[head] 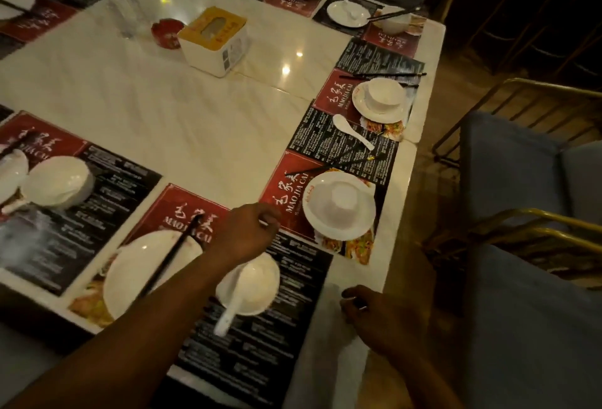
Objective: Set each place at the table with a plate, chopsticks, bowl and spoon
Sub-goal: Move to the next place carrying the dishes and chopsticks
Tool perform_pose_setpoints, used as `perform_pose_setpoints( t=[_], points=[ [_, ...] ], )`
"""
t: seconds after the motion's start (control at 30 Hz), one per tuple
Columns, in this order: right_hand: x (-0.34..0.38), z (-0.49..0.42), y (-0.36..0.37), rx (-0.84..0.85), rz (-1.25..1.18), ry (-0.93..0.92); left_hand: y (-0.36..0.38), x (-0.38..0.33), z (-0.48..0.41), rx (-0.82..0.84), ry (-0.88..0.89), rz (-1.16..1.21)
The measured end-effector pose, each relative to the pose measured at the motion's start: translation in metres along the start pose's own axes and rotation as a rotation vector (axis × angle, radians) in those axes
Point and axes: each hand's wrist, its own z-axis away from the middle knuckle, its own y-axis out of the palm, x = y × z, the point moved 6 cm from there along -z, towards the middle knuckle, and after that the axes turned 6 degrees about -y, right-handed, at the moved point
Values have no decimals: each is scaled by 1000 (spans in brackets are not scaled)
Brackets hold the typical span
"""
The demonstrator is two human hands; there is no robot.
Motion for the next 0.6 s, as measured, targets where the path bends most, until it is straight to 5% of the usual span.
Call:
perform_pose_setpoints(
  t=[0.27,0.6],
  points=[
    [-35,-21,-104,78,195,-169,65,-52,44,-143,-160,89],
    [69,-122,-172,17,240,-363,44,-51,15,-248,-246,159]
  ],
)
